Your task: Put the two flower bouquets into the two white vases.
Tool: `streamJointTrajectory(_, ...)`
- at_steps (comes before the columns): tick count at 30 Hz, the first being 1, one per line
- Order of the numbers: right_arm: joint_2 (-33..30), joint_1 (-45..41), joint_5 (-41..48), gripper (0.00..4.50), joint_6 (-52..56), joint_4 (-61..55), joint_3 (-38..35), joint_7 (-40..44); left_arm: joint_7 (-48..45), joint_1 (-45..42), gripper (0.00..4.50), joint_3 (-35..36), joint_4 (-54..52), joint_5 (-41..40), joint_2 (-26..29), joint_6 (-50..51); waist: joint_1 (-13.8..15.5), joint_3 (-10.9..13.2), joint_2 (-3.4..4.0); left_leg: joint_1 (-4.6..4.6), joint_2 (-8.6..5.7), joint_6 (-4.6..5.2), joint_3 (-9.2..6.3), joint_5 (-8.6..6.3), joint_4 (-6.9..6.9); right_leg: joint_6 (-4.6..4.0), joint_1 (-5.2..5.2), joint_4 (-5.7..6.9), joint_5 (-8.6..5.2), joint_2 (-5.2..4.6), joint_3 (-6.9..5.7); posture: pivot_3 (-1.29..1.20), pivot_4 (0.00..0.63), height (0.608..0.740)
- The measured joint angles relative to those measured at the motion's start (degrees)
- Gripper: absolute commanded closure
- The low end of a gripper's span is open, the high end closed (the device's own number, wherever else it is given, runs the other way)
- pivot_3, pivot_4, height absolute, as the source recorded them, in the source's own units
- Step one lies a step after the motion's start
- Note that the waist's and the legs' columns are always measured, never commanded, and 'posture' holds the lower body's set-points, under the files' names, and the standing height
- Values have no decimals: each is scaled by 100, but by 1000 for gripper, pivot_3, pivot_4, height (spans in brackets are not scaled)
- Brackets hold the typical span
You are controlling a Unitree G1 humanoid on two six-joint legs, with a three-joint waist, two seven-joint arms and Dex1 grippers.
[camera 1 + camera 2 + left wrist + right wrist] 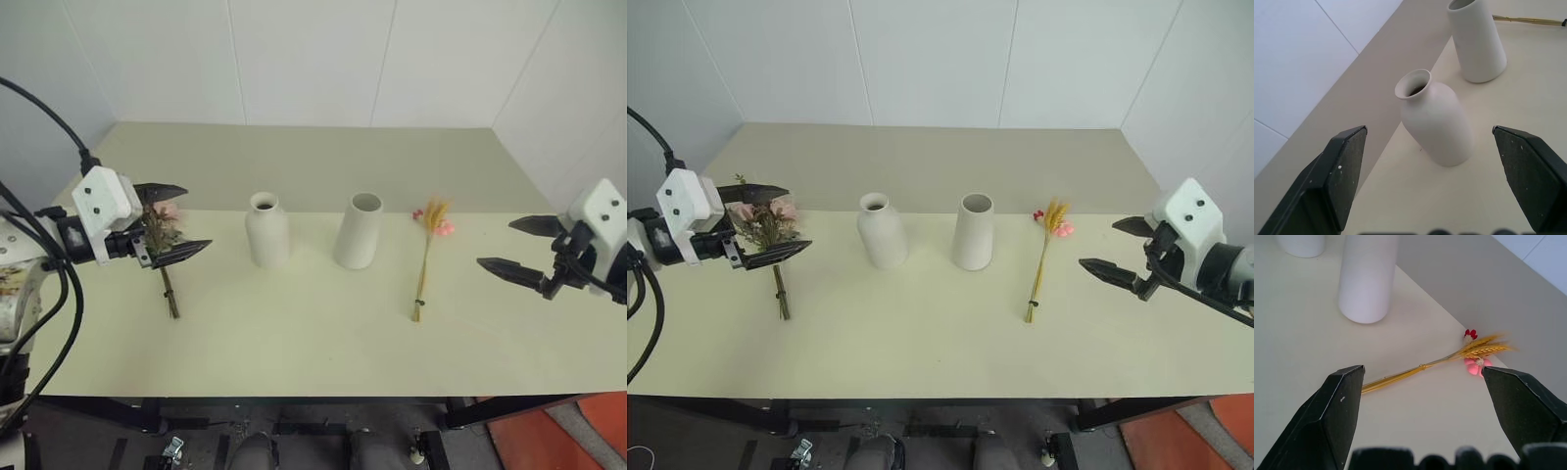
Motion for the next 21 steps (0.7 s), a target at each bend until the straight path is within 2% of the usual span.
streamJointTrajectory(12, 6, 170, -2, 0, 199, -105, -97, -17, -46, -225, 23, -169, 169, 27, -67, -21, -6, 0, 0, -1, 0, 0, 0, 0, 0, 0, -1, 0, 0, 0, 0, 0, 150, 740)
streamJointTrajectory(21, -17, -41, -14, 0, 644, -86, 86, -202, -54, -297, 23, -248, 212, 30, -133, -34, -3, 0, 0, -1, -1, 0, 0, 0, 0, 0, -1, 0, 0, 0, 0, 0, 150, 740)
